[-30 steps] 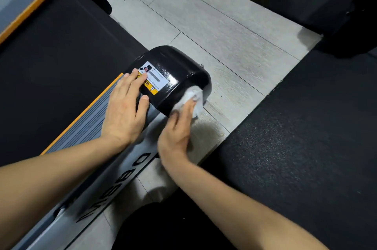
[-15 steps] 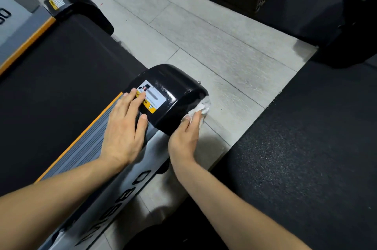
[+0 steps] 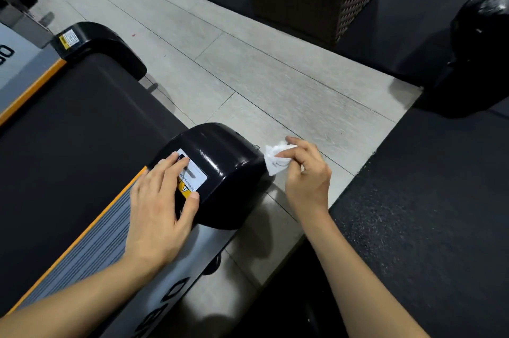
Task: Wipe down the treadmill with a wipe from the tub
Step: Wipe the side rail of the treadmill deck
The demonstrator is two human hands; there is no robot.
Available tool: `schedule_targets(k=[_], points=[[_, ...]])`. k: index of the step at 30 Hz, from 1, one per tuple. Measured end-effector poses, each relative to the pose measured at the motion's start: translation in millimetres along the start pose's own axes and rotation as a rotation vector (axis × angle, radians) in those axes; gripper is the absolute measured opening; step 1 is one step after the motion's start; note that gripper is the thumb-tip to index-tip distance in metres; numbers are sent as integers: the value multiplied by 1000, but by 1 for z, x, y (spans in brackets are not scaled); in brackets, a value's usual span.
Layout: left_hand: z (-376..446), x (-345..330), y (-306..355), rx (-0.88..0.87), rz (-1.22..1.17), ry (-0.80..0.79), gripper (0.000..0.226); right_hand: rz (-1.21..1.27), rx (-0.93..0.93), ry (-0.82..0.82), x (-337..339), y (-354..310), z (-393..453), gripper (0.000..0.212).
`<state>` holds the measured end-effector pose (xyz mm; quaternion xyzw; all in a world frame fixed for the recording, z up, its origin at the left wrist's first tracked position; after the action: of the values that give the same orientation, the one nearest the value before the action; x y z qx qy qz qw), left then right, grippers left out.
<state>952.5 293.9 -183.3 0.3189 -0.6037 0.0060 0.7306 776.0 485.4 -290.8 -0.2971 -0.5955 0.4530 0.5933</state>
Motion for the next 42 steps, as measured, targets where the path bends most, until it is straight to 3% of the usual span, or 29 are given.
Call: schedule_targets(k=[3,5,10,17,21,24,27,32,37,42], points=[[0,-1,2,-1,3,-2,57,77,5,-275,-24,-25,-7,28],[0,0,2,1,2,-2,58,103,-14,-372,-38,-35,-20,25],[0,-2,3,11,0,-19,59,219,-384,-433,-49,3,2,18],[0,-1,1,17,13,-23,60,158,-379,-381,-49,7,-7,21],[-1,-2,0,22,21,-27,61,133,-529,-644,-64,39,-2,37],[0,-3,0,16,31,-30,61,48,-605,-917,-93,45,26,10],[1,-1,0,18,27,-20,62,104,-455,-1052,-112,9,45,15],[0,-2,-1,5,40,-12,63,95,-65,-1064,-124,-38,60,22],[0,-1,-1,3,35,-19,63,-37,-278,-1129,-149,1,56,29],[0,-2,-3,17,30,-18,61,8,-58,-1032,-152,-43,77,28]])
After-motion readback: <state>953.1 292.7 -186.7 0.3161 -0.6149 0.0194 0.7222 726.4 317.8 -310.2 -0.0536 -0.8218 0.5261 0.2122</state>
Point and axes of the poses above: each hand's wrist, its own z-axis towards the middle knuckle, its own x-axis out of the back of the hand, y = z × x, the point moved 9 cm from there along z, towards the middle knuckle, and after that the axes turned 15 degrees about -z, right-handed, at the moved point
